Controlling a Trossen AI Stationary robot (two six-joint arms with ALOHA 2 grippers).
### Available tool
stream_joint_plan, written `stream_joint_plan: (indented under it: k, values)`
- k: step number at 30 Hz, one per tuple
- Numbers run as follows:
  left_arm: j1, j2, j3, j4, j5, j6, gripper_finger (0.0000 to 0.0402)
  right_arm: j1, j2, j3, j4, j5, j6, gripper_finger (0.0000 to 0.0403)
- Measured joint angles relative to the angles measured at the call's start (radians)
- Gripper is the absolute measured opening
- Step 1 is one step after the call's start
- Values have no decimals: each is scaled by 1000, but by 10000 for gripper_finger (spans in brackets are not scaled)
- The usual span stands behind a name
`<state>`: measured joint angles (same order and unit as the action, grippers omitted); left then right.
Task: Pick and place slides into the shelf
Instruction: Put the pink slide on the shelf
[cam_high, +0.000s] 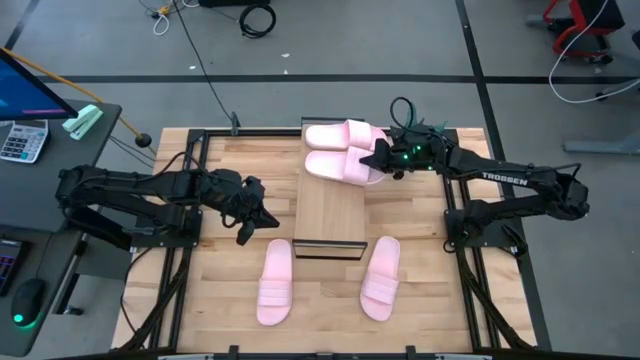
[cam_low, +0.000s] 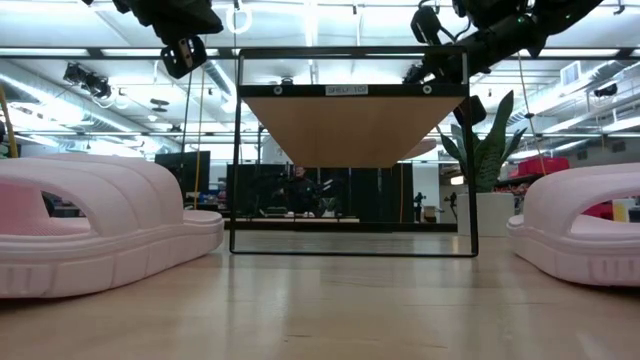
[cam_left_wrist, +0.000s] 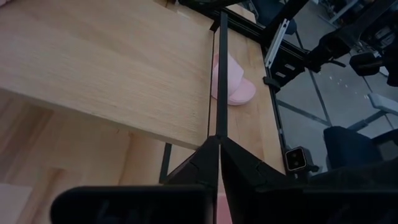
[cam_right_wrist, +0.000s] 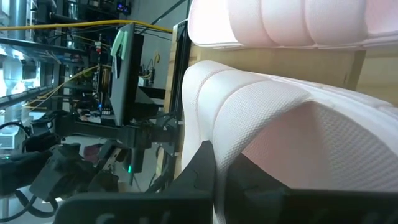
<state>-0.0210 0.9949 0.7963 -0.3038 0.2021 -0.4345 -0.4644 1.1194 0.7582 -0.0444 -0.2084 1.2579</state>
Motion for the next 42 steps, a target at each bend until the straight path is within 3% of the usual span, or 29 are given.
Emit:
stream_joint_plan:
  k: [42]
  values:
    - [0, 0, 0, 0, 0, 3, 18, 3, 0, -2, -18, 47, -63, 24]
